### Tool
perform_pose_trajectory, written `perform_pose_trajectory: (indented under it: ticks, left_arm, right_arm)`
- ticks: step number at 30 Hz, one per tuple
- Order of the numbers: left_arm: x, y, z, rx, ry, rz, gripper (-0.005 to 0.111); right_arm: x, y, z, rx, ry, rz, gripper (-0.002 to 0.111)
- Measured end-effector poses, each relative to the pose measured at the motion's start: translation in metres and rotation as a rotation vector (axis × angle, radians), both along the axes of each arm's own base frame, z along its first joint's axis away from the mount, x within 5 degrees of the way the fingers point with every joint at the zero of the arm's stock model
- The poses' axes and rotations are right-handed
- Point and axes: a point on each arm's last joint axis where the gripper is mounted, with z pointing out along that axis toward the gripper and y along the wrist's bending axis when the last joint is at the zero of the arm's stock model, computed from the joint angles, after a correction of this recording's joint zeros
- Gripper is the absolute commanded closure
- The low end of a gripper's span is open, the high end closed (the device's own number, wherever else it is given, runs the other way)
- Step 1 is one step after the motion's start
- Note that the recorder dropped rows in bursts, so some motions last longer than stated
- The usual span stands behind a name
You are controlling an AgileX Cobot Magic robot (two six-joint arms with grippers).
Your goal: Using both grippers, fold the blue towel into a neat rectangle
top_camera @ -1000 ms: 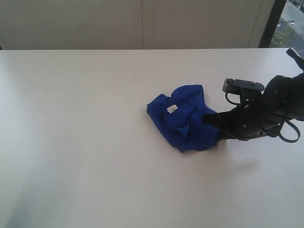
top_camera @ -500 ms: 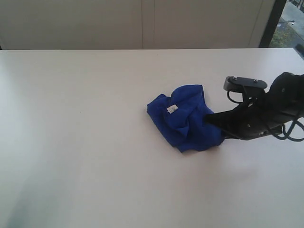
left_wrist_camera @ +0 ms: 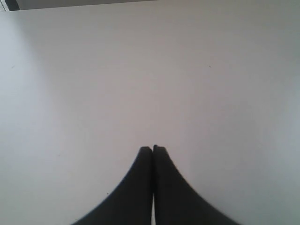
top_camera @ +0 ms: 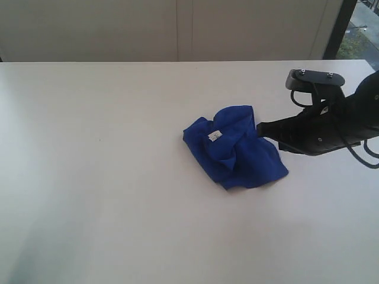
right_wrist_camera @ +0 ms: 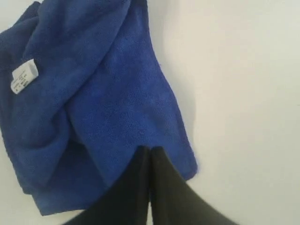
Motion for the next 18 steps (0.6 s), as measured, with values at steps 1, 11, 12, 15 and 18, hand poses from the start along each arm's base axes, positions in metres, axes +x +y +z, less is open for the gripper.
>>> perform_pose_trajectory:
  ticks: [1, 11, 12, 15, 18]
  left_arm:
    - [0.0, 0.0, 0.0, 0.0, 0.0, 0.0, 0.107]
    - [0.0, 0.0, 0.0, 0.0, 0.0, 0.0, 0.107]
    - [0.0, 0.0, 0.0, 0.0, 0.0, 0.0, 0.107]
    - [0.0, 0.0, 0.0, 0.0, 0.0, 0.0, 0.107]
    - [0.0, 0.0, 0.0, 0.0, 0.0, 0.0, 0.107]
  right_arm:
    - [0.0, 0.0, 0.001, -0.021, -0.002, 0.02, 0.108]
    - [0.005, 0.002, 0.008, -0.034, 0.062, 0.067, 0.098]
    - [0.005, 0.002, 0.003, -0.03, 0.088, 0.061, 0.09]
    - [0.008, 0.002, -0.019, -0.035, 0.169, 0.062, 0.077]
    - [0.01, 0.001, -0.034, -0.059, 0.204, 0.075, 0.076]
